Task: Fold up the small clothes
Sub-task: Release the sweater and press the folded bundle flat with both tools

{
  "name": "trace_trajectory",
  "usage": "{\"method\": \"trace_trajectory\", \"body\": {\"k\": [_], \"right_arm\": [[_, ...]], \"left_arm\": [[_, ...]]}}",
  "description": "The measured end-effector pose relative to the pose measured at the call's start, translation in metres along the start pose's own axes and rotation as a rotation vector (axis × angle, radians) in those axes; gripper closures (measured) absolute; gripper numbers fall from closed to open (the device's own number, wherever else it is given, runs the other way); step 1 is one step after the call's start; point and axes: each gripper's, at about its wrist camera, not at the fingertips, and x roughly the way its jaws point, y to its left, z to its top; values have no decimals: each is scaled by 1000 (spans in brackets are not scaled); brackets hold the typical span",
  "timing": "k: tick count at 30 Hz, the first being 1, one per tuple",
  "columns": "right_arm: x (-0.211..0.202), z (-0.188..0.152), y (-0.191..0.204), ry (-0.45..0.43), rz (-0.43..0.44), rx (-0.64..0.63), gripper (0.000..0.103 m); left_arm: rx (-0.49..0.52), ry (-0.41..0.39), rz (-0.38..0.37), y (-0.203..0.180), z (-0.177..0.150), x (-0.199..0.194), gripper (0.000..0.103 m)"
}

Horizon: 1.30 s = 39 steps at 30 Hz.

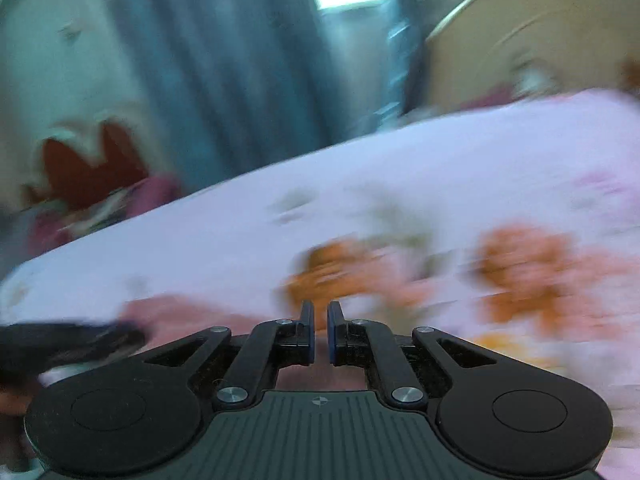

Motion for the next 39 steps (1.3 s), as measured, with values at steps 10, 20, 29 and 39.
{"method": "trace_trajectory", "body": {"k": [10,20,29,39], "right_arm": [[47,5,40,31,-51,-128,97],[-23,-50,17,58,20,-152,40],[-83,-74,-12,14,1,-1,56],[-104,-147,3,202,86,-11,100]], "left_arm": [[64,118,117,18,0,21,54],[164,5,-3,-45,-66,-54,53],[66,-15,-23,-44,-76,-97,59],[-90,97,20,-22,-145,-118,63]]}}
